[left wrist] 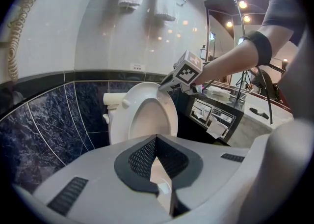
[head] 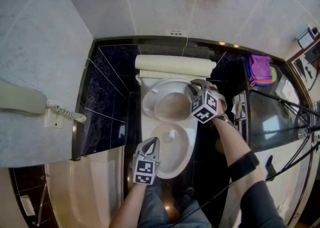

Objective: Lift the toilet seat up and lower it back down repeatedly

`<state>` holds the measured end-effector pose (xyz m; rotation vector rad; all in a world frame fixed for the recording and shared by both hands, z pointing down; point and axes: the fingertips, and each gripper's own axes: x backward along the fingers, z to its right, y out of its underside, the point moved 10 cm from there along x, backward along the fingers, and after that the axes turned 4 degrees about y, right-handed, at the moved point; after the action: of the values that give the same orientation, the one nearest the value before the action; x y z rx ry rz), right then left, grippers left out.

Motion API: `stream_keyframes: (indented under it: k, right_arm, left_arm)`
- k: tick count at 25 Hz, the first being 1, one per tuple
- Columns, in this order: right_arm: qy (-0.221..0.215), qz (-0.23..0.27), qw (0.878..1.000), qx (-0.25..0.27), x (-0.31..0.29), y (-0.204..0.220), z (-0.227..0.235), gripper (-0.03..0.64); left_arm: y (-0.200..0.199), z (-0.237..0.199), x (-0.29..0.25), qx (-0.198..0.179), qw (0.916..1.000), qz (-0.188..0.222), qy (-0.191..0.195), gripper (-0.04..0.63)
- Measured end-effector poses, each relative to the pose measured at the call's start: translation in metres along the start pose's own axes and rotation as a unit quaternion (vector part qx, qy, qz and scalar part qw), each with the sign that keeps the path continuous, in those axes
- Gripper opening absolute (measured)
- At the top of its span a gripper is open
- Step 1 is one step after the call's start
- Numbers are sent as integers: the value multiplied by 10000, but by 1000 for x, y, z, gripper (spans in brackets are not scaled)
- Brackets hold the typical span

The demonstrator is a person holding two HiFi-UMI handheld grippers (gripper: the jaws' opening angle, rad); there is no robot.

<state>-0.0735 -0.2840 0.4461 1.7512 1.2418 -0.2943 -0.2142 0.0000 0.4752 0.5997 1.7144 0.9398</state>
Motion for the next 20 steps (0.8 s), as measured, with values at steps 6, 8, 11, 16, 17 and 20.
stream_keyframes:
  k: [6,8,11,16,17,20]
  right_arm:
    - [-30,48,9998,172,19,0,-12,81]
    - [3,75,9998,205,29,1,-19,80]
    - [41,134,9996,257,48,2,-32,78]
    - [51,260,9992,286,82,8,-64,75]
    - [53,289,9992,287,89,9,-70,75]
    - [87,369,9987,326,107,15,-90,75]
  left_arm:
    - [5,6,-2,52,10000,-57,-32,-3]
    - [7,10,-4,71,9999,-67,-39,-3]
    - [9,17,-6,110,9999,-72,-60,-3]
    - [18,31,-7,187,9997,-133,-111,-3]
    - [20,34,-7,198,9996,-146,-125,-3]
    - [27,43,-7,220,9994,-192,-160,-3]
